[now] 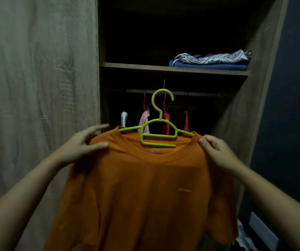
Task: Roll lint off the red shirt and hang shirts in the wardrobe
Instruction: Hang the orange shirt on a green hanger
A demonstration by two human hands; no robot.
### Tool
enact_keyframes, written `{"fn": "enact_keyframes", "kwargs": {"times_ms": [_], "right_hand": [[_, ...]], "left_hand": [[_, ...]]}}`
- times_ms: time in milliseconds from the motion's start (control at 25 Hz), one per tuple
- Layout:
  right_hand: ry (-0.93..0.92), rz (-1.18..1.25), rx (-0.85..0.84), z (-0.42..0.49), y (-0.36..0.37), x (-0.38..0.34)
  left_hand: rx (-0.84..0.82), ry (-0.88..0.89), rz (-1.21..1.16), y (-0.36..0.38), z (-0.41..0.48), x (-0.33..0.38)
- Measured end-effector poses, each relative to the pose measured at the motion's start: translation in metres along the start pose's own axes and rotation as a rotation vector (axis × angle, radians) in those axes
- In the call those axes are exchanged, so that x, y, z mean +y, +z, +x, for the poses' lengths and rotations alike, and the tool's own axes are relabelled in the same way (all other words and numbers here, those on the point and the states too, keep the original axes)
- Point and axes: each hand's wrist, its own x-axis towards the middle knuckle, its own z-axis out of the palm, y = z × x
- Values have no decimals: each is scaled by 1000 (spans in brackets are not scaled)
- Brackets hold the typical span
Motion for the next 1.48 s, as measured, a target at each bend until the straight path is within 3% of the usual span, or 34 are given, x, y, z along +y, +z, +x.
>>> {"fn": "enact_keyframes", "kwargs": {"times_ms": [160,320,400,560,680,760,920,1200,1480], "right_hand": [[47,-87,11,3,-11,-5],[9,-341,167,9,5,-19],[1,-255,156,8,18,-33],[347,189,-36,10,33,-37],[491,381,-20,19,22,-17],[546,430,36,28,11,-3],[688,457,119,50,-20,17],[709,232,237,100,-42,92],[575,131,140,143,-50,130]], "left_hand": [[117,66,-5,20,2,6],[306,71,152,54,11,28],[368,83,300,87,24,49],[395,89,510,156,52,82],[382,45,585,195,65,107],[334,36,563,214,73,122],[86,30,325,224,110,134],[225,-48,422,249,242,112],[206,-257,156,286,350,88]]}}
